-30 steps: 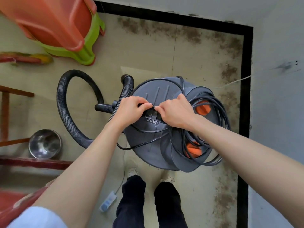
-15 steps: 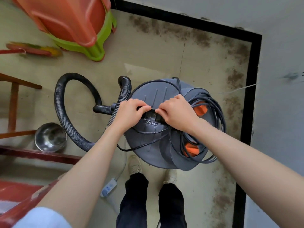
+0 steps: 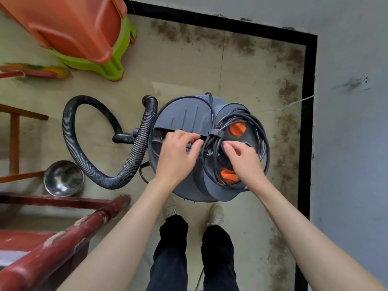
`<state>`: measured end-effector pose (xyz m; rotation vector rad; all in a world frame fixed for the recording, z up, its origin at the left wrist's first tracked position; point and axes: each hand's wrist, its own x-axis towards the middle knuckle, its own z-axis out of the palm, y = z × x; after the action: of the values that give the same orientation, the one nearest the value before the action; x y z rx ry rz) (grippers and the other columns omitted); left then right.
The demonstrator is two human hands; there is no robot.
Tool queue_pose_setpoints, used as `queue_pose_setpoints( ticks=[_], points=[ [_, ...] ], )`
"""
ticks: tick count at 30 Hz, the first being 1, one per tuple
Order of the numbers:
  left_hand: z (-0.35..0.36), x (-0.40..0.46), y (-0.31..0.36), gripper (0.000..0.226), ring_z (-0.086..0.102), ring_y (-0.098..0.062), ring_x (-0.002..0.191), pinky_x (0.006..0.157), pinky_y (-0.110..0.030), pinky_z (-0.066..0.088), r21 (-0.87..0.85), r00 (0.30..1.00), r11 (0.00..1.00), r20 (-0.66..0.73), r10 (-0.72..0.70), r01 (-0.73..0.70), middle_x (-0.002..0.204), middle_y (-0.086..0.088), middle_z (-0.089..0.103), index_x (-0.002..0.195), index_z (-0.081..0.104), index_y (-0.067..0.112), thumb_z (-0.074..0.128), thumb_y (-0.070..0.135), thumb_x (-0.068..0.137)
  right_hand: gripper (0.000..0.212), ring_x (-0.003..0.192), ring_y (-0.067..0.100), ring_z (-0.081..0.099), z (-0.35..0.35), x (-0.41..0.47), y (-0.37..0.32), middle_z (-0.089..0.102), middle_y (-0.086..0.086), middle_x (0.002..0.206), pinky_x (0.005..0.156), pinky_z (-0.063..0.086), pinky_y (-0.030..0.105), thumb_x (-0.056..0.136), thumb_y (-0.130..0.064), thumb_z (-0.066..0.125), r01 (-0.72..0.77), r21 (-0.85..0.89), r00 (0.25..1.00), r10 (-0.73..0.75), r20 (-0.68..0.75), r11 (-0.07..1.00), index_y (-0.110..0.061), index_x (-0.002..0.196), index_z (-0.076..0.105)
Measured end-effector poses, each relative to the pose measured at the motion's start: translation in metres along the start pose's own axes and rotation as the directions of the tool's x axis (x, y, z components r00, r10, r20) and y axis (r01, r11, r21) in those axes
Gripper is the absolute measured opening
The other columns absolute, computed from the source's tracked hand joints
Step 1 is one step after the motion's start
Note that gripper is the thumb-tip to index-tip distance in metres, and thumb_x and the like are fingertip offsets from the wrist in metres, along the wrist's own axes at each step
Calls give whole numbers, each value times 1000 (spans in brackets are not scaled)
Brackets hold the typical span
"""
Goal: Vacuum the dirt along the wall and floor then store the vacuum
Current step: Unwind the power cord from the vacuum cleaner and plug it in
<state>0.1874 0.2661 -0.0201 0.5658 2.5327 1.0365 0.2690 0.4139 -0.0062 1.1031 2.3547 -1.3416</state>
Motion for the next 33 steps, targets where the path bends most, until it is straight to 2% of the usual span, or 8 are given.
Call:
queue_pose_setpoints(
  ticks=[3,6,10,14,17,20,28,33],
  points=[
    [12,-1,20,45,49,-21,104,93,-35,33,96,991,994,116,-61,49,100,2,61,117,57,19,60,50,85,34,93,36,61,1,7,-10,66,25,95,84,48,40,100,-23,49,-170,292,985,159,62,941,6,91,64],
    [17,5,31,60,43,-22,117,99,-37,27,219,968,970,203,-147,101,117,-1,57,128,46,18,62,53,82,31,101,27,62,-3,12,-15,68,15,105,84,45,29,103,-25,42,-289,382,954,229,195,878,-6,99,66],
    [14,2,45,45,47,-15,101,90,-23,36,-74,957,983,251,-145,168,106,0,53,126,44,16,63,30,88,32,91,18,66,-11,17,-23,71,12,109,79,50,28,104,-28,41,-342,549,935,220,278,763,-9,108,67],
    [0,-8,62,23,54,-7,85,72,-7,39,-280,976,947,191,-103,155,93,7,58,107,52,18,64,19,87,30,83,13,69,-27,4,-27,73,4,93,72,55,23,104,-23,40,-324,661,933,114,341,676,-11,98,67],
    [-14,-12,71,5,56,-2,86,74,-9,40,-309,988,946,144,-56,99,99,-2,60,95,60,22,61,21,90,27,96,24,65,-41,-13,-27,68,13,107,92,51,37,104,-18,40,-305,704,938,73,340,641,-5,111,61],
    [-31,-10,85,7,60,-2,83,75,-10,45,-343,997,939,77,-10,36,94,1,64,92,62,20,66,19,86,23,88,15,69,-48,-32,-32,71,5,99,77,57,27,103,-13,40,-267,713,943,22,333,648,-7,110,61],
    [-47,-24,102,16,61,-10,72,71,-15,50,-193,978,959,-31,205,-207,84,-1,63,87,68,7,76,15,77,29,108,21,66,-53,-62,-43,63,12,125,90,53,31,103,-11,39,-247,789,935,-75,346,563,-1,125,54],
    [-49,-41,109,15,63,-9,72,74,-10,49,-106,961,957,-78,264,-271,86,-6,69,92,71,2,73,8,79,20,97,24,64,-53,-77,-42,65,16,114,79,56,34,101,-13,46,-260,804,946,-25,322,535,-6,115,58]
  ],
)
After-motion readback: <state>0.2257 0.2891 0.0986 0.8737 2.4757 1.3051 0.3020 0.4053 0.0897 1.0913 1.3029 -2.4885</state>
